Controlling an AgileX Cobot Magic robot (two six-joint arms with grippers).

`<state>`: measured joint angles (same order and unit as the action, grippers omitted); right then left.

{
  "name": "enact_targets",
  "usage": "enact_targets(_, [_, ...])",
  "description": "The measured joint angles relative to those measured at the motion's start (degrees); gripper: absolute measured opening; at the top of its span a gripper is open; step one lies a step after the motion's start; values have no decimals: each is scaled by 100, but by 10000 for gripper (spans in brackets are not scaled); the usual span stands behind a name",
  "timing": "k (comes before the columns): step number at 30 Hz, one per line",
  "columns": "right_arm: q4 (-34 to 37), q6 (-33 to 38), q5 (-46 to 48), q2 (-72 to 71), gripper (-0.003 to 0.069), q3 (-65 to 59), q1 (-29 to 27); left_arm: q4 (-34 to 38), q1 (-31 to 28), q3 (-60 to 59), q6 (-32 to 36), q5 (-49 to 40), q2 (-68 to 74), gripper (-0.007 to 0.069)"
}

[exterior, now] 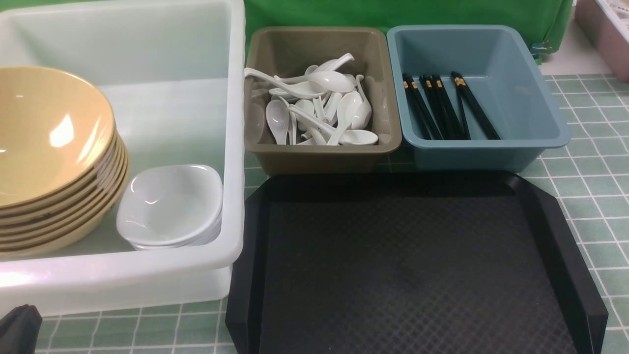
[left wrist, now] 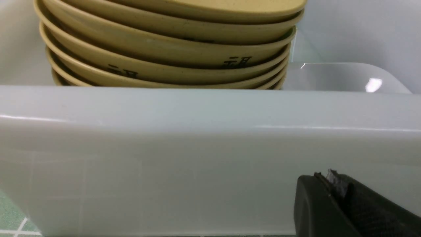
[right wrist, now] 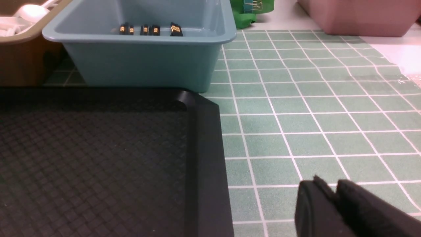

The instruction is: On blue table put chopsticks spoon bowls plates into blue grey white boxes.

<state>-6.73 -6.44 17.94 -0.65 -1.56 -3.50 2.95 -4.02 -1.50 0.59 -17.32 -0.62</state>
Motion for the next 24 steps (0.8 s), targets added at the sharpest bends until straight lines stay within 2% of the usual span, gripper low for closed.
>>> enact_targets(24, [0, 0, 0, 0, 157, 0, 0, 0, 0, 0, 0, -12, 0, 1])
